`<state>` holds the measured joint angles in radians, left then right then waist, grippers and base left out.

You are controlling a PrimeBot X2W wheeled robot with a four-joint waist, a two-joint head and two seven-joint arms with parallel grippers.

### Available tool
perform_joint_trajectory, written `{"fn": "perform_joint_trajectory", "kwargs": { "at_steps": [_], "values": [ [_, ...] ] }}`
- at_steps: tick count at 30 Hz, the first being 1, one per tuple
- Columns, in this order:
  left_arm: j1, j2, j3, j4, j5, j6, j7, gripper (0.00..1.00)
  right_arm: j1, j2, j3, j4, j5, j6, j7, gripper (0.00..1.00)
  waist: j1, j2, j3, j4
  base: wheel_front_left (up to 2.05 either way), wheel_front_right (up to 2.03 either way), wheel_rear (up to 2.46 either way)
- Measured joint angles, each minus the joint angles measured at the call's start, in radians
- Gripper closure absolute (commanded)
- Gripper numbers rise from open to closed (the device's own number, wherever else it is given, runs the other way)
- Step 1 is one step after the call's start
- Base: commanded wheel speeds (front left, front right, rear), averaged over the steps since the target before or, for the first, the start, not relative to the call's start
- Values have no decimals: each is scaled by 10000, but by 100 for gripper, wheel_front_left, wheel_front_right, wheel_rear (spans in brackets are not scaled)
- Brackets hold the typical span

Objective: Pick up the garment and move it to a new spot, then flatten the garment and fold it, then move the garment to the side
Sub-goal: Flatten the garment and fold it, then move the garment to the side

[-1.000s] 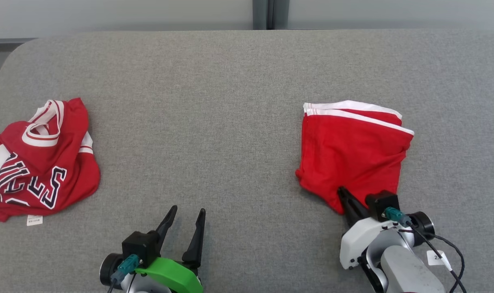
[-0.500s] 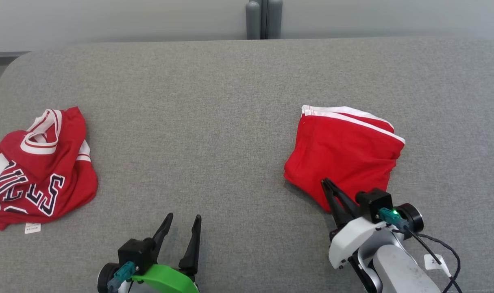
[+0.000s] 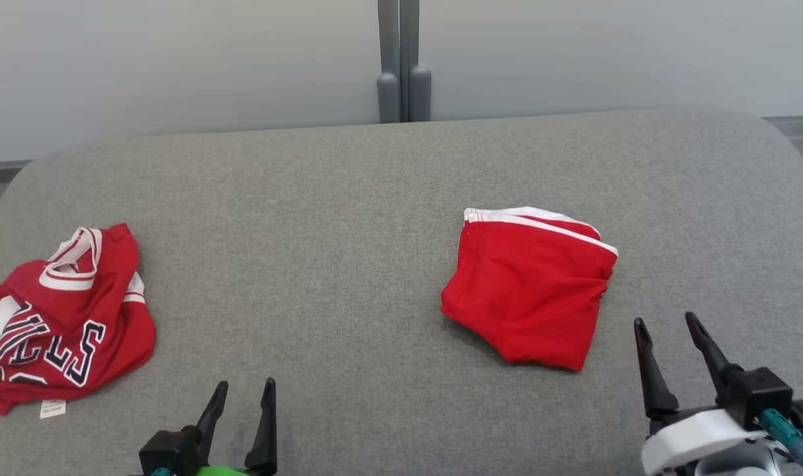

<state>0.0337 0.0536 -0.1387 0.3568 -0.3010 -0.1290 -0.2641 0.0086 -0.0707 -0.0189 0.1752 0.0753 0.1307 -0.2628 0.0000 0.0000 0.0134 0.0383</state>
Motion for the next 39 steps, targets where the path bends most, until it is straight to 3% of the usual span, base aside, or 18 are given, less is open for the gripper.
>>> {"fn": "perform_joint_trajectory", "kwargs": {
  "at_steps": [11, 27, 29, 32, 35, 39],
  "values": [
    [433, -23, 698, -399, 489, 0, 0, 0, 1189, -286, -1404, -188, -445, 0, 0, 0, 0, 0, -661, -106, 0, 0, 0],
    [742, -27, 775, -558, 669, 0, 0, 0, 1105, -740, -556, 1321, 268, 2, 0, 0, 0, 0, -891, 147, 0, 0, 0],
    [742, -27, 725, -577, 675, 0, 0, 0, 842, -698, -523, 1664, 825, 2, 0, 0, 0, 0, -866, 194, 0, 0, 0],
    [743, -31, 692, -627, 658, 0, 0, 0, 315, -558, -73, 2754, 2656, 0, 113, 0, 0, 0, -805, 297, 0, 0, 0],
    [753, -31, 612, -652, 585, 0, 0, 0, -635, -477, 370, 3218, 4984, 0, 1513, 0, 0, 0, -721, 398, 0, 0, 0],
    [779, -31, 401, -552, 541, 0, 0, 0, -1756, -1062, 637, 3896, 6025, -2, 3359, 0, 0, 0, -594, 545, 0, 0, 0]
  ]
}}
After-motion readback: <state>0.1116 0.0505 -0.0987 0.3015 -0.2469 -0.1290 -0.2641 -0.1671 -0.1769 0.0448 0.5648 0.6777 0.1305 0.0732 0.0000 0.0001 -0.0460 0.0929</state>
